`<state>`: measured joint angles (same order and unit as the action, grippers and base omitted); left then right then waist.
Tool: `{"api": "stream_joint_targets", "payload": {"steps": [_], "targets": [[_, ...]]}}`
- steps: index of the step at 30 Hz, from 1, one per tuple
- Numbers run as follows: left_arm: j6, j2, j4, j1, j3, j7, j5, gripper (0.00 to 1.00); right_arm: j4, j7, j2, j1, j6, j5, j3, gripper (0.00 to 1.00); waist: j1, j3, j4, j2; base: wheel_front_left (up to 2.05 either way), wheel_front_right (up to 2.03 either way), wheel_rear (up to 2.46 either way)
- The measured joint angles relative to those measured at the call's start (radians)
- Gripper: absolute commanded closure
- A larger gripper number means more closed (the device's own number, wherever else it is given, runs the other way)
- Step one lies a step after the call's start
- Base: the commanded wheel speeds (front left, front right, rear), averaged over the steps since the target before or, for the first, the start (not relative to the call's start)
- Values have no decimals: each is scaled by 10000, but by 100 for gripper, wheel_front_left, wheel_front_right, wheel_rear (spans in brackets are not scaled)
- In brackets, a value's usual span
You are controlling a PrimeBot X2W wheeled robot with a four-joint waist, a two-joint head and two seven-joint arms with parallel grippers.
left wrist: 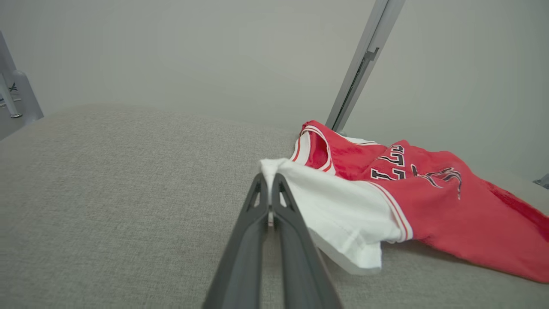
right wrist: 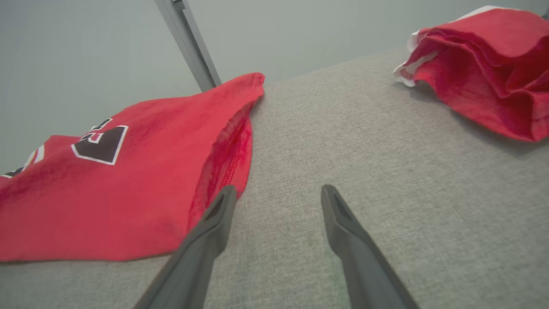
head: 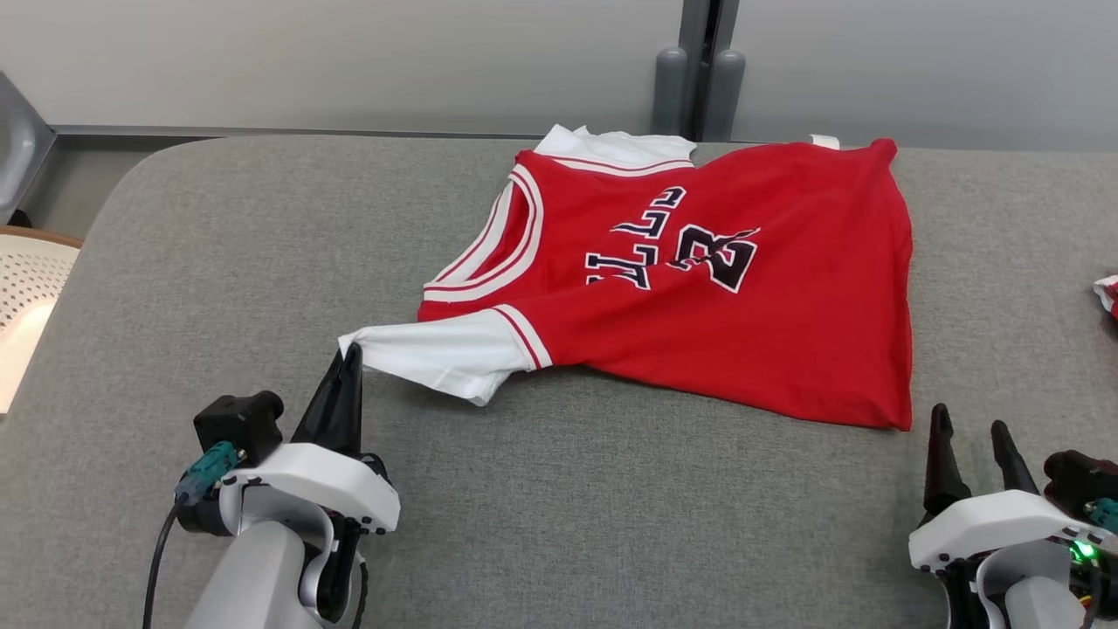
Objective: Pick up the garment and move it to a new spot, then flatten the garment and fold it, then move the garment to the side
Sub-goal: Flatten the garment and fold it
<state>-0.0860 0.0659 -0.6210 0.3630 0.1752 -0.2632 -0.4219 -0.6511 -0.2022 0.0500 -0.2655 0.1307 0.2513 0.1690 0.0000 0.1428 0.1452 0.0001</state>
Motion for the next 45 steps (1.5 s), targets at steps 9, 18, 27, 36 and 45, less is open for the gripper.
{"api": "stream_joint_targets", "payload": {"steps": [9,18,27,36,45], "targets": [[-144,-128,297,-479,-42,0,270,100,-426,-320,0,-309,0,1166,-966,0,0,-65,278,0,0,0,0],[-196,-165,347,-489,-42,0,349,100,-1670,48,4,-525,0,1344,-1174,0,0,-54,248,0,0,0,0],[-197,-169,437,-487,0,0,336,100,-2462,31,21,-1118,0,1816,-1308,0,0,-10,289,0,0,0,0],[-186,-173,621,-489,-50,0,336,100,-2242,-368,36,-1243,0,1732,-1423,100,0,-81,302,0,0,0,0],[-234,-171,1358,-557,-109,0,-117,100,-366,-435,719,-930,0,1354,-1847,100,-1,-447,148,0,0,0,0]]}}
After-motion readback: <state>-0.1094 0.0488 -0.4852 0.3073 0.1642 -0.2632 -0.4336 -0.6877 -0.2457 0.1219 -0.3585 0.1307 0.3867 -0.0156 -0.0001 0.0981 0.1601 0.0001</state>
